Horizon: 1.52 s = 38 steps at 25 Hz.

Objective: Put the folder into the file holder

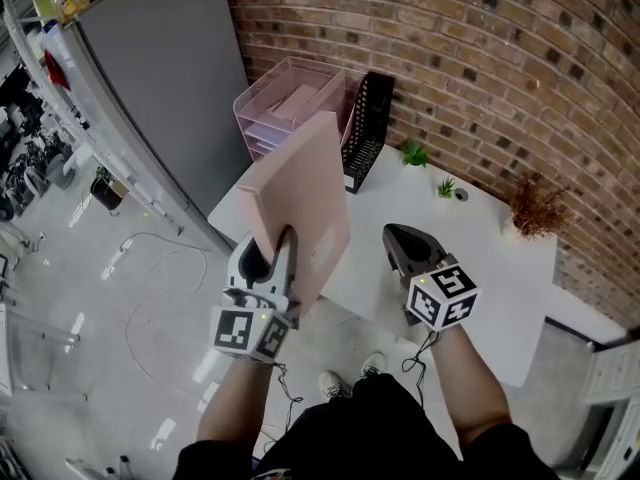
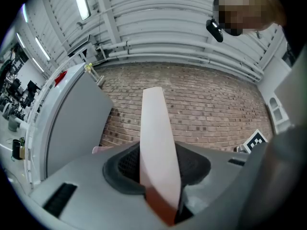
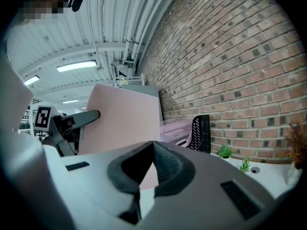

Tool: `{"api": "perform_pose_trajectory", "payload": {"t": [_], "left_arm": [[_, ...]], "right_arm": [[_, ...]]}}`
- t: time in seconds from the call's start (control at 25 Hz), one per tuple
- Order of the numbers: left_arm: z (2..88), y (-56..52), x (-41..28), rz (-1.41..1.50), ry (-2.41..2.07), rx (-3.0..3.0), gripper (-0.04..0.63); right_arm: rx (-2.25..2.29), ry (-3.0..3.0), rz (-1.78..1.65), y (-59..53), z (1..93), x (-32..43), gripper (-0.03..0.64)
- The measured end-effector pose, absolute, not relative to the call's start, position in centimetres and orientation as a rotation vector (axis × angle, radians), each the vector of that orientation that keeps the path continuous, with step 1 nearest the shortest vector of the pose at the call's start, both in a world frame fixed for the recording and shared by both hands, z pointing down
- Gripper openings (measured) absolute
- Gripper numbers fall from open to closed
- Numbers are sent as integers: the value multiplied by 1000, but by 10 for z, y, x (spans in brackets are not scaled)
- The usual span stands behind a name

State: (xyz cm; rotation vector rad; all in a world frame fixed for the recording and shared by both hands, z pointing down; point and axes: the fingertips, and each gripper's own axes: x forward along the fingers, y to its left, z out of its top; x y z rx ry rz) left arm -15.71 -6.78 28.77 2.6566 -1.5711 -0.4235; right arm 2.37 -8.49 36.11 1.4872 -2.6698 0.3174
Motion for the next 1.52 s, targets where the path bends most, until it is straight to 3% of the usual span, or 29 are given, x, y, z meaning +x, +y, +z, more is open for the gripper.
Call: {"api": "perform_pose_trajectory", "payload": {"t": [0.88, 1.52], "left_arm": [[223, -129, -71, -515, -1760, 2738, 147], [216, -186, -68, -540, -1747, 2811, 147]], "right_arm": [[1483, -2781, 304, -142, 330, 119, 3], [1542, -2765, 347, -179, 340, 122, 3]]}}
